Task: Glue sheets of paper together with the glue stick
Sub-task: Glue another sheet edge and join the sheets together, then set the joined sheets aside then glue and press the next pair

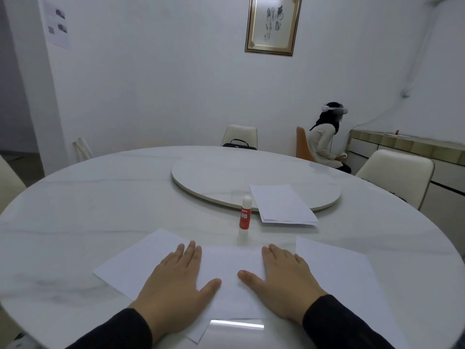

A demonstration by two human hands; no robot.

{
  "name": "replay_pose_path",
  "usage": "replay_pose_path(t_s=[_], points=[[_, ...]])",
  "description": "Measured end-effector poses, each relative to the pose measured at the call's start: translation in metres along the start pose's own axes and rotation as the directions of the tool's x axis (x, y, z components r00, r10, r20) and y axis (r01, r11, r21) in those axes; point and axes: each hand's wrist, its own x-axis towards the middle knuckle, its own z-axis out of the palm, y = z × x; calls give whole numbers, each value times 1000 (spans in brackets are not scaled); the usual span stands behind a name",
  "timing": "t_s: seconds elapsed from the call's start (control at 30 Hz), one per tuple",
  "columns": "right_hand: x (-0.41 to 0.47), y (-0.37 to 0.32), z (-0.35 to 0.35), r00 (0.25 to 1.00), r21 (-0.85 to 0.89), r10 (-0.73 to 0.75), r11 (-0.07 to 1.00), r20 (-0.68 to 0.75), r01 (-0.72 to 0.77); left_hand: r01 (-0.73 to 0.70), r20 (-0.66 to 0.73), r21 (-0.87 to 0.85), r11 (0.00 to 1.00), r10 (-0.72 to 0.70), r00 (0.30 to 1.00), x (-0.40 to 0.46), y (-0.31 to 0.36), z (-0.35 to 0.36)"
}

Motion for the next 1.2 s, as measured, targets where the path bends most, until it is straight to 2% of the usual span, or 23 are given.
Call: replay_pose_path(t_s=[0.13,0.23,0.3,0.4,0.47,0.5,0.57,0.63,0.67,0.7,0.77,0.83,0.87,0.93,1.03,1.13,1.2], points=[[8,-3,-27,1000,121,5,993,4,-5,2,-23,-31,1000,-3,1000,-1,1,-3],[17,0,-39,996,288,82,953,47,-92,0,-41,-50,999,-2,999,-2,0,-2],[25,5,-46,991,418,110,899,78,-133,-1,-54,-67,998,-3,999,-1,0,-2],[29,11,-56,984,646,123,742,131,-179,-7,-69,-97,995,1,998,-2,0,-2],[26,11,-61,987,695,94,701,131,-159,-12,-78,-126,992,3,997,-1,-2,-1],[24,10,-64,992,689,72,714,105,-124,-14,-91,-170,985,-2,996,0,-3,-2],[16,10,-73,1000,631,21,775,9,-22,-7,-140,-377,926,-50,989,1,-7,-4],[8,16,-92,995,604,-18,794,-96,72,5,-184,-622,783,-152,971,-1,-9,-11],[3,24,-106,989,630,-20,769,-146,108,5,-194,-696,718,-194,962,-2,-10,-13],[-2,34,-120,981,688,-12,711,-193,144,4,-198,-718,696,-210,957,-3,-11,-14],[-7,54,-145,959,861,50,456,-278,225,6,-193,-680,733,-187,963,-3,-11,-13],[0,69,-157,927,944,203,174,-314,281,30,-159,-618,786,-162,974,-1,-9,-11],[8,74,-157,903,950,295,104,-313,295,49,-141,-583,811,-161,977,0,-8,-12],[33,82,-146,837,954,469,46,-282,296,76,-120,-510,857,-158,980,2,-7,-13],[63,84,-116,732,961,655,-30,-190,276,73,-124,-402,913,-134,983,6,-5,-12],[81,75,-85,709,953,705,-199,-22,227,50,-141,-271,961,-91,986,12,-5,-11],[90,68,-68,709,952,703,-251,56,174,41,-143,-234,971,-76,987,14,-6,-11]])
